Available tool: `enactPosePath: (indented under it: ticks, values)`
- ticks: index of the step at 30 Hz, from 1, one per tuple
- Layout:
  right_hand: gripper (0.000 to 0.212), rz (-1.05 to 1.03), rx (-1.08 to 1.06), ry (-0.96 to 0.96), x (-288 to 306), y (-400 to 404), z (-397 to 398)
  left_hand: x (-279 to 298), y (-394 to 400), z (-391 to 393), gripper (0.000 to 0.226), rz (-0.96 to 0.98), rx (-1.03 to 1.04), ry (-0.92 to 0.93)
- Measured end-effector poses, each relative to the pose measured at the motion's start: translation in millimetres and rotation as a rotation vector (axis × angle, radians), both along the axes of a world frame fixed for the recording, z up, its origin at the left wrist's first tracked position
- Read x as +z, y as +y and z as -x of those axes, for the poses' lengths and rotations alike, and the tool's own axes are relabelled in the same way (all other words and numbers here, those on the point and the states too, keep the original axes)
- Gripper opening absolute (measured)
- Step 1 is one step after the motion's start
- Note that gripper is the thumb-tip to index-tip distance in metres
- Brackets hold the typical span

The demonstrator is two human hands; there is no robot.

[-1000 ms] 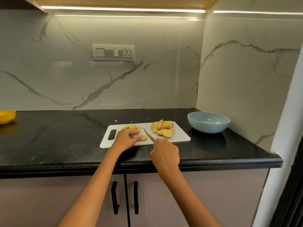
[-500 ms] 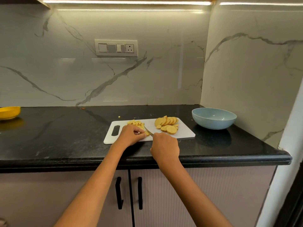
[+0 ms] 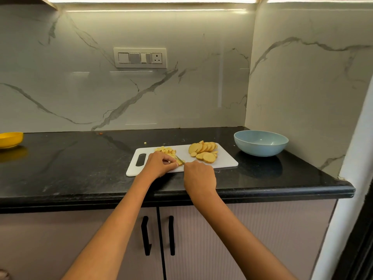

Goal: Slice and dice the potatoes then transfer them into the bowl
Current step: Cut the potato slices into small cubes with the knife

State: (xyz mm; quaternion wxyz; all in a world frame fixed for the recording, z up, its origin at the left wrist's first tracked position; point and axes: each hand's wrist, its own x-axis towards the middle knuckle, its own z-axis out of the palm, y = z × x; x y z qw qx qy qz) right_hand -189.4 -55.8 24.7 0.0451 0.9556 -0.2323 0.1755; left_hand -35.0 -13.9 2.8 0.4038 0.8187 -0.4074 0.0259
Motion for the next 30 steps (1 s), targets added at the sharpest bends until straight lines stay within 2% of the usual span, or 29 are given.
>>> enactPosePath:
  ticks: [6,11,19,30]
  values:
    - [0.024,-0.028,-0.051,-0.013,-4,-2,-4,-4,2,-1,0.019,0.001,-0.017,-0.011]
    - [0.024,-0.129,-0.084,-0.040,-5,-6,1,-5,3,-2,0.023,0.062,0.017,-0.012]
    - [0.023,-0.142,-0.050,-0.036,-6,0,7,-6,2,-4,0.023,0.064,0.037,0.032]
    - [0.025,-0.018,-0.007,-0.004,-3,11,-6,-3,2,-5,0.020,0.052,0.035,0.022]
